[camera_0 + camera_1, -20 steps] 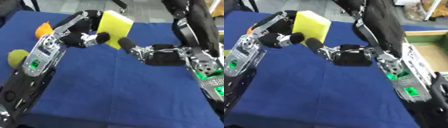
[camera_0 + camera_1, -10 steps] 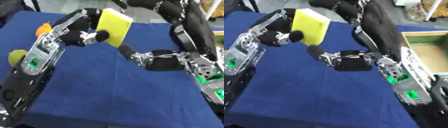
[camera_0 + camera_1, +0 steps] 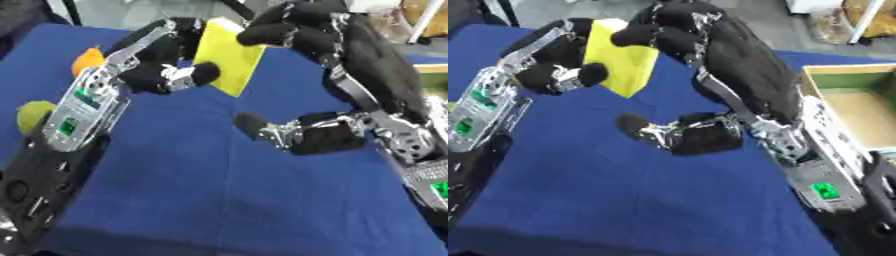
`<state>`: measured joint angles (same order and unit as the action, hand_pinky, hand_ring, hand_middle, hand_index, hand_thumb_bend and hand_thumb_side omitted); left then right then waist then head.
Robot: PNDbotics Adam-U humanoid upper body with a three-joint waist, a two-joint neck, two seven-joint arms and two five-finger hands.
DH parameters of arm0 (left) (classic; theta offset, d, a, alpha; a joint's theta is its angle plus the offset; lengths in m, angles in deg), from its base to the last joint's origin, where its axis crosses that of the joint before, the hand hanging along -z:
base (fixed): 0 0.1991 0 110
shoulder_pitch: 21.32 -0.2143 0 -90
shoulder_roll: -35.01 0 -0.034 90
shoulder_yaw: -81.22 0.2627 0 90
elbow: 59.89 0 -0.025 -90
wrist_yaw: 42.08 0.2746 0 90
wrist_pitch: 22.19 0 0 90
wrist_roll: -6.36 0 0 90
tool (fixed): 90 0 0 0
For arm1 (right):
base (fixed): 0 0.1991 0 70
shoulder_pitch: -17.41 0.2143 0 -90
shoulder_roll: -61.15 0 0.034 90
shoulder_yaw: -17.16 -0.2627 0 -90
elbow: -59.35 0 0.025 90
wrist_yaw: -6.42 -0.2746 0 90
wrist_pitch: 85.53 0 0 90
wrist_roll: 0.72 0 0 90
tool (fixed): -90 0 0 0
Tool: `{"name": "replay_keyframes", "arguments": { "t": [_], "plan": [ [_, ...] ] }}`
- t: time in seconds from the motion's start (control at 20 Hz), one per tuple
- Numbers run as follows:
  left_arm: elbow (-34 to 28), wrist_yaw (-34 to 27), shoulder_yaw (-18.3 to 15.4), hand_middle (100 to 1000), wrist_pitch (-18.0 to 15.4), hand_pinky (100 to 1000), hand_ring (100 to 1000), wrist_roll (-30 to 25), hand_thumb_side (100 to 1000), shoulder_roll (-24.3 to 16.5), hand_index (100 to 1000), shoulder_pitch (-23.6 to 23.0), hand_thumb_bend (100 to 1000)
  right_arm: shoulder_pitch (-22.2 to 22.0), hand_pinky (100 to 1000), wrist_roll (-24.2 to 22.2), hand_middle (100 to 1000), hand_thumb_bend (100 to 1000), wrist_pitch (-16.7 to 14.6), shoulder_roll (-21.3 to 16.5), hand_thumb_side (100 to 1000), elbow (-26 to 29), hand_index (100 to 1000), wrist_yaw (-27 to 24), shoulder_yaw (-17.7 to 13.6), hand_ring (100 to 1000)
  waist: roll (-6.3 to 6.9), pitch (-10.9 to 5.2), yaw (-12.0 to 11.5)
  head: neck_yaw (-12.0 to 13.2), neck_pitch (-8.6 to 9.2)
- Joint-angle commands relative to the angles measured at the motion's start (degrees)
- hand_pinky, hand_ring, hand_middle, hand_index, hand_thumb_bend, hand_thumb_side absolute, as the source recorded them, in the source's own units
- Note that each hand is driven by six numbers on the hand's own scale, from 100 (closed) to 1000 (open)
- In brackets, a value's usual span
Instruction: Pick up the objects with one hand, pass them to the other hand, and then place them into the box on the other side of the table.
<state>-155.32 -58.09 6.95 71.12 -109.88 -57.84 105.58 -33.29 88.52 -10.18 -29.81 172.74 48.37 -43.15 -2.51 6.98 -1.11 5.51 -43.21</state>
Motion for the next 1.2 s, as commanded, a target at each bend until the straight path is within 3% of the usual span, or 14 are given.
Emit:
{"name": "replay_keyframes", "arguments": {
  "t": [0.05, 0.65, 0.95, 1.2],
  "plan": [
    [-1.39, -0.91, -0.27, 553, 0.28, 710, 615, 0.08, 382, -1.09, 648, 1.43, 529, 0.71, 761, -0.82, 695, 410, 0.31, -0.54, 401, 0.86, 805, -0.41, -0.61, 707, 0.18, -0.32, -0.05, 0.00, 0.45],
    [-1.60, -3.14, -0.14, 553, 1.23, 709, 615, 0.73, 378, -0.99, 647, 0.81, 525, 0.38, 785, 2.15, 689, 404, 0.56, -0.31, 393, 0.33, 824, 6.14, -0.91, 727, 0.31, -0.25, -0.06, -0.13, 0.48],
    [-0.75, -5.68, -0.08, 553, 2.12, 715, 615, 2.29, 375, -1.12, 646, -0.06, 517, 0.07, 785, 5.92, 680, 403, 0.53, -0.11, 387, 0.28, 822, 10.79, -0.79, 717, 0.32, -0.16, -0.06, -0.34, 0.50],
    [-0.17, -8.24, 0.41, 551, 3.41, 717, 614, 4.54, 370, -1.18, 645, -0.16, 514, -0.10, 777, 9.37, 671, 405, 2.26, 0.35, 387, -0.54, 824, 12.98, -0.09, 710, 0.27, -0.15, -0.10, -0.39, 0.57]
  ]
}}
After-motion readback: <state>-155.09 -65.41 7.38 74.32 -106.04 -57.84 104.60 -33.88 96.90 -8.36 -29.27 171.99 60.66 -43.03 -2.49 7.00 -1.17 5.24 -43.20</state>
